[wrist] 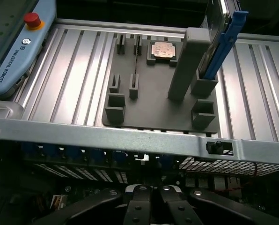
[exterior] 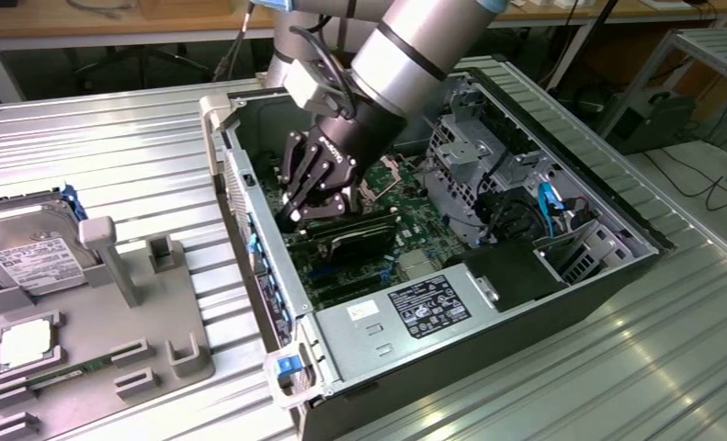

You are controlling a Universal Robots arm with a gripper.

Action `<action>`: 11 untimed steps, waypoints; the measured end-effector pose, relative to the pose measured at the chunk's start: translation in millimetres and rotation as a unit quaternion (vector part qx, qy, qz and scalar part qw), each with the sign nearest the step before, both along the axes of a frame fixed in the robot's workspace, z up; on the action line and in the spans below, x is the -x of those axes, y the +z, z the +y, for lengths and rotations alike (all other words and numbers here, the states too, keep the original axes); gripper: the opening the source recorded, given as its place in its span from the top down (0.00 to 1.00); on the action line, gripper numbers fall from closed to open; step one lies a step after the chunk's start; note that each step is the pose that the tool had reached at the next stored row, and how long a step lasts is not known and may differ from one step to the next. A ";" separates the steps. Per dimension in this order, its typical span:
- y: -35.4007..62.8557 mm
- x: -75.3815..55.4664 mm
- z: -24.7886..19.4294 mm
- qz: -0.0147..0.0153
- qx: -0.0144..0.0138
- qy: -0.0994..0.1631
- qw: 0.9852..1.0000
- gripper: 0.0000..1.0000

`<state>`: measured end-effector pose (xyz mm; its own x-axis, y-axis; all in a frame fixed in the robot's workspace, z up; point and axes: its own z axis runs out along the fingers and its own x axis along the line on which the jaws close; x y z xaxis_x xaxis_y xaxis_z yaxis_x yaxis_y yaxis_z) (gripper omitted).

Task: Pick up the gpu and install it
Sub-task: 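Press down on the gpu until it lock into place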

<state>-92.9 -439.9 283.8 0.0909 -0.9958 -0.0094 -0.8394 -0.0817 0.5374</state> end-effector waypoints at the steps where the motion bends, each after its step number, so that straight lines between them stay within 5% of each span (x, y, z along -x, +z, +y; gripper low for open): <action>1: -1.1 -0.2 0.0 0.001 0.000 0.001 1.000 0.89; 11: -8.6 -18.1 0.0 0.006 0.000 0.005 1.000 0.89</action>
<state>-74.8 -439.9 275.3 0.1006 -0.9949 -0.0106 -0.8322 -0.0900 0.5472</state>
